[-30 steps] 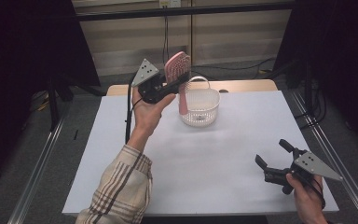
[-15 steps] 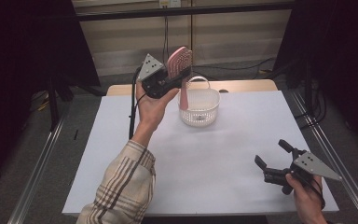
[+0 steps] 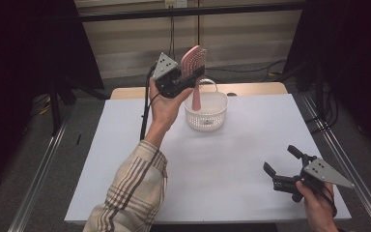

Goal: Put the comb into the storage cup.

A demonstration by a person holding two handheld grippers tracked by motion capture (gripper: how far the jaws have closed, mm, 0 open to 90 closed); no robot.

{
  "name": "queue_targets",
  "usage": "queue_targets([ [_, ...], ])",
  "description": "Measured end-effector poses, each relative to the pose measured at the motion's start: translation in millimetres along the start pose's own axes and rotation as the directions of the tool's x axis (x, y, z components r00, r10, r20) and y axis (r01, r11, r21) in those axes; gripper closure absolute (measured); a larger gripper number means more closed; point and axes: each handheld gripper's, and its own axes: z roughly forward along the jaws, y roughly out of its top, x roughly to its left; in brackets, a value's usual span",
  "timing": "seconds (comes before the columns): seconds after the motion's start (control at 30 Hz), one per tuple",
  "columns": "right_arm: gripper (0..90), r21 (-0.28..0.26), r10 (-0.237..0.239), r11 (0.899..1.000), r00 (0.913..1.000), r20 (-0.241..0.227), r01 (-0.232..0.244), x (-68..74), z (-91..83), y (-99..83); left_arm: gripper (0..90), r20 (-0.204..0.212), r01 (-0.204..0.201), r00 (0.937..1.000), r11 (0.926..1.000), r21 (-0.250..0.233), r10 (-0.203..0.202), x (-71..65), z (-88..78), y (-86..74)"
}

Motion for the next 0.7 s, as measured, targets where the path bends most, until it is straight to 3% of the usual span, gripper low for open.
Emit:
queue_targets([
  [0.1, 0.8, 0.002, -0.001, 1.000, 1.0000, 0.001, 0.001, -0.6, -0.4, 0.0, 63.0, -0.010, 0.012, 0.9999, 0.9999, -0.008, -0.012, 2.2, 2.7, -0.6],
  [0.23, 0.2, 0.001, -0.010, 1.000, 0.9999, 0.005, 0.010, -0.4, -0.9, 0.2, 63.0, 0.012, 0.047, 0.9988, 0.9985, -0.029, -0.047, 3.3, 2.9, 0.4],
  [0.27, 0.3, 0.002, -0.005, 1.000, 1.0000, 0.004, 0.005, -0.3, -1.0, 0.2, 63.0, 0.003, 0.031, 0.9995, 0.9991, -0.028, -0.031, 3.1, 3.3, 0.9],
  [0.47, 0.1, 0.001, 0.001, 1.000, 1.0000, -0.001, -0.001, -0.5, -0.7, 0.1, 63.0, -0.007, 0.022, 0.9997, 0.9995, -0.022, -0.022, 4.3, 8.4, -2.1],
  [0.53, 0.1, 0.002, -0.001, 1.000, 1.0000, 0.000, 0.001, -0.4, -0.7, 0.1, 63.0, -0.017, -0.009, 0.9998, 0.9999, -0.008, 0.009, 1.7, 12.2, -4.9],
  [0.7, 0.1, -0.002, -0.001, 1.000, 1.0000, -0.001, 0.001, -0.3, -1.0, 0.2, 63.0, -0.019, -0.019, 0.9996, 0.9998, -0.003, 0.019, 0.5, 19.7, -11.6],
])
